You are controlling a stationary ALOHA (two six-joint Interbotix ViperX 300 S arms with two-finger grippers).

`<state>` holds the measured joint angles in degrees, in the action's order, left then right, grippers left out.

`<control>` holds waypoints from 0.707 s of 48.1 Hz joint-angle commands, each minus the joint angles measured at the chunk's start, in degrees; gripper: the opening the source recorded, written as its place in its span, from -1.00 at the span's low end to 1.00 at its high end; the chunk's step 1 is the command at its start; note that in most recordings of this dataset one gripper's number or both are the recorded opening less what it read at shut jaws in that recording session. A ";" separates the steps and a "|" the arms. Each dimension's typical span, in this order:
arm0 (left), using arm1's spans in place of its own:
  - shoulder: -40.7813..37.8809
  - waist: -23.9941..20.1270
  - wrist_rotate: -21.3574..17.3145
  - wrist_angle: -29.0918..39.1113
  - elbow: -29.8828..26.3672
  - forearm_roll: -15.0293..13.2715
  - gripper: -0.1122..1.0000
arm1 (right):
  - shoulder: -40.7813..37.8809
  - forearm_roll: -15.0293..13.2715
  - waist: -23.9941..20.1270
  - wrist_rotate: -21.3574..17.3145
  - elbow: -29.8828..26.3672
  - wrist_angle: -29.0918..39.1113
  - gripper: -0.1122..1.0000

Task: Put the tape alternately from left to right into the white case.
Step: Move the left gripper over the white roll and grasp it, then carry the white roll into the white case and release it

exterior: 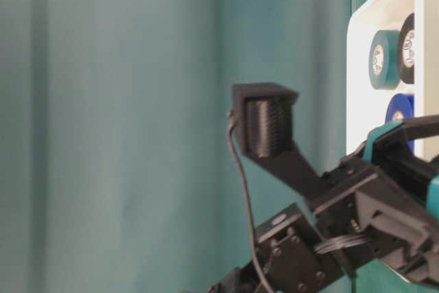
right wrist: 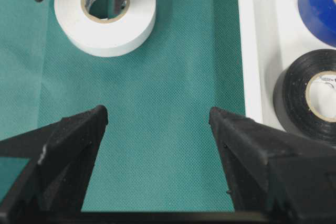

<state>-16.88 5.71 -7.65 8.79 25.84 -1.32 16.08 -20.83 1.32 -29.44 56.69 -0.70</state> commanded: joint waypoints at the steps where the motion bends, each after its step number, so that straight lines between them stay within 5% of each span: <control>1: 0.53 0.26 0.18 0.79 -1.67 0.00 0.52 | 0.70 0.09 -0.09 -0.09 -0.44 -0.44 0.72; 10: 0.53 0.53 0.26 1.58 -1.67 0.00 0.39 | 0.70 0.09 -0.09 -0.09 -0.35 -0.44 0.72; 15: 0.53 0.53 -0.09 1.58 -1.67 0.00 0.14 | 0.70 0.09 -0.09 -0.09 -0.44 -0.44 0.72; 26: 0.53 0.62 -0.18 2.20 -1.14 0.00 -0.73 | 0.70 0.09 -0.09 -0.09 -0.18 -0.44 0.72; 34: 0.97 0.88 -0.18 5.10 -1.58 0.00 -0.84 | 0.70 0.09 -0.09 0.00 -0.18 -0.44 0.72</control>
<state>-17.40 6.24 -7.82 12.48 25.14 -1.32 16.08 -20.83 1.32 -29.44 56.95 -0.70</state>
